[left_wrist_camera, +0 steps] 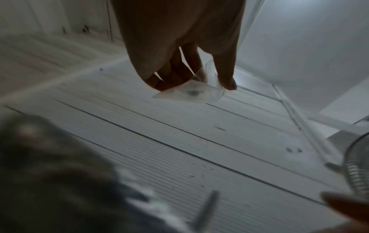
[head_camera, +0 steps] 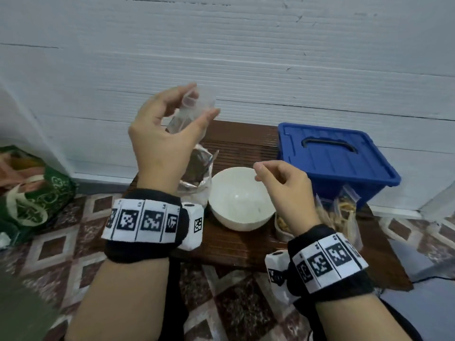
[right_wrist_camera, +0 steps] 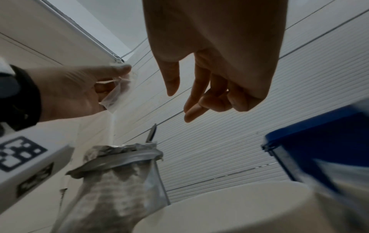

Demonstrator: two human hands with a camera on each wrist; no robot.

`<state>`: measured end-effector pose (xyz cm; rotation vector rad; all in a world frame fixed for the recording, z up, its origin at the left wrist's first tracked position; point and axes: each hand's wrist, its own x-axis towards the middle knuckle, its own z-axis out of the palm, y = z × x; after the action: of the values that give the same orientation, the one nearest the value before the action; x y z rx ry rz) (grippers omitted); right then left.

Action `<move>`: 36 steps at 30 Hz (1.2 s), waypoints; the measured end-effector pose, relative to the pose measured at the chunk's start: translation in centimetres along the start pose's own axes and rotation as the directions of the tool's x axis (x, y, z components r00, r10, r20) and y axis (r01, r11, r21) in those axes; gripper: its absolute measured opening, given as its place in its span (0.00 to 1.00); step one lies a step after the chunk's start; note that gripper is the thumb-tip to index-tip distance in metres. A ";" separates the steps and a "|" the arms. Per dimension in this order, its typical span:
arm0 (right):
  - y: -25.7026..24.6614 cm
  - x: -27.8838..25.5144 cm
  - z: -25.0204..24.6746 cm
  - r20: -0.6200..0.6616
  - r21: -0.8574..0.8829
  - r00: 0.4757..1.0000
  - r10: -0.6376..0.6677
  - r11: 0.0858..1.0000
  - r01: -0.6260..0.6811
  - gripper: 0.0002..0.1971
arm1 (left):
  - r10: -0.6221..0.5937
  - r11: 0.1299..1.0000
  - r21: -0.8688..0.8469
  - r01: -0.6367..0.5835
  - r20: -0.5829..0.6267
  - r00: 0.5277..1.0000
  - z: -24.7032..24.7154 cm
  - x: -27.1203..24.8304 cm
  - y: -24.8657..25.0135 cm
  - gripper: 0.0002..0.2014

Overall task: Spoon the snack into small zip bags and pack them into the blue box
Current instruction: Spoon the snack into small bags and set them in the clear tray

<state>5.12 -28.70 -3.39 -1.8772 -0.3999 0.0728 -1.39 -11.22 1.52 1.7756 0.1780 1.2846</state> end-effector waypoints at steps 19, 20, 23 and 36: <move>-2.9 2.3 9.1 0.002 -0.203 0.884 -0.468 0.865 0.459 0.10 | -0.320 0.898 0.391 0.201 0.268 0.909 -6.7 0.1 -6.5 0.17; -2.9 2.3 9.0 -0.001 -0.241 0.859 -0.512 0.834 0.496 0.11 | -0.324 0.898 0.389 0.204 0.272 0.906 -6.7 0.1 -6.5 0.17; -2.6 2.4 9.2 0.112 -0.324 0.836 -0.537 0.776 0.541 0.13 | -0.328 0.889 0.412 0.198 0.274 0.904 -6.7 0.1 -6.5 0.20; -2.6 3.6 8.1 -0.169 -0.105 0.978 -0.120 0.989 0.103 0.13 | -0.333 0.890 0.402 0.215 0.250 0.909 -6.7 0.1 -5.7 0.23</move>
<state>5.85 -19.47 -3.21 -1.9338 -0.3920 -0.1889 -4.67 -3.95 -2.26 2.1542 0.5012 0.7816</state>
